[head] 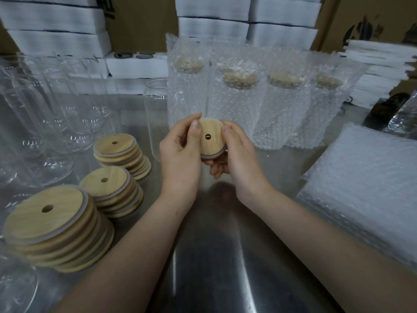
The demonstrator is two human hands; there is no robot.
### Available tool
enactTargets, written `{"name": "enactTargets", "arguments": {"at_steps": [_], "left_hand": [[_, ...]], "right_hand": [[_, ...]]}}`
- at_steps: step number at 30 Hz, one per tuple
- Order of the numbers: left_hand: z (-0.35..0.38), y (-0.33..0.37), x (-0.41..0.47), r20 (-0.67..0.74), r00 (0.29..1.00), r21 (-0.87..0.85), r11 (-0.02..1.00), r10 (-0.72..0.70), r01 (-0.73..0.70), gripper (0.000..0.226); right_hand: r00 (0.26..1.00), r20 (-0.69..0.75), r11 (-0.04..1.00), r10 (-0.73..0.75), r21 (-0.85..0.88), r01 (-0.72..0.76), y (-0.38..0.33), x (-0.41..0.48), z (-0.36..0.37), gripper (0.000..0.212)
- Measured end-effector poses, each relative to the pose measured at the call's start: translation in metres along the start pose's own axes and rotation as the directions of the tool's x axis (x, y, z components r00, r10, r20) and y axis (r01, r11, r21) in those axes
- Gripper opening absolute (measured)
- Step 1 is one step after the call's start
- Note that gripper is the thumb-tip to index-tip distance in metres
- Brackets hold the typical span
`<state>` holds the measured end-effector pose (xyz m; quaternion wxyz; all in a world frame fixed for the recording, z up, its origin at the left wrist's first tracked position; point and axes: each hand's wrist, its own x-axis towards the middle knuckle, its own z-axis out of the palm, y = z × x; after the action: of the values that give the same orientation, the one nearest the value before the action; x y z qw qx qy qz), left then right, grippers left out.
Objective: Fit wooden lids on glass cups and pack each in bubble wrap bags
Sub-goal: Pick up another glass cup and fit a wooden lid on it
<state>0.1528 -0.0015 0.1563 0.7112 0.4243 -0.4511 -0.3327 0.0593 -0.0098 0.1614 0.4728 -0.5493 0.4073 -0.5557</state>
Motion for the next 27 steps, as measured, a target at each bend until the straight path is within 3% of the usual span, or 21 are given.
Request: {"name": "enactTargets", "arguments": {"at_steps": [5,10,16,22,27], "left_hand": [[0.002,0.002,-0.002,0.032,0.999,0.107,0.994,0.017,-0.021,0.027],[0.001,0.002,-0.008,-0.056,0.976,0.232,0.953,0.212,-0.194,0.024],[-0.011,0.003,0.003,-0.193,0.879,0.467,0.829,0.435,-0.308,0.011],[-0.013,0.000,0.006,-0.148,0.919,0.586,0.781,0.366,-0.217,0.069],[-0.019,-0.007,0.015,-0.183,0.950,0.571,0.814,0.252,-0.106,0.092]], "right_hand": [[0.996,-0.042,0.995,0.075,0.071,-0.072,-0.003,0.001,-0.003,0.027],[0.988,-0.016,0.969,0.151,0.198,-0.145,-0.003,0.003,-0.004,0.039],[0.963,-0.032,0.910,0.267,0.337,-0.241,-0.003,0.007,-0.008,0.042],[0.960,-0.061,0.905,0.274,0.355,-0.236,-0.002,0.007,-0.009,0.044],[0.963,-0.070,0.924,0.260,0.309,-0.227,0.002,0.008,-0.008,0.046]]}}
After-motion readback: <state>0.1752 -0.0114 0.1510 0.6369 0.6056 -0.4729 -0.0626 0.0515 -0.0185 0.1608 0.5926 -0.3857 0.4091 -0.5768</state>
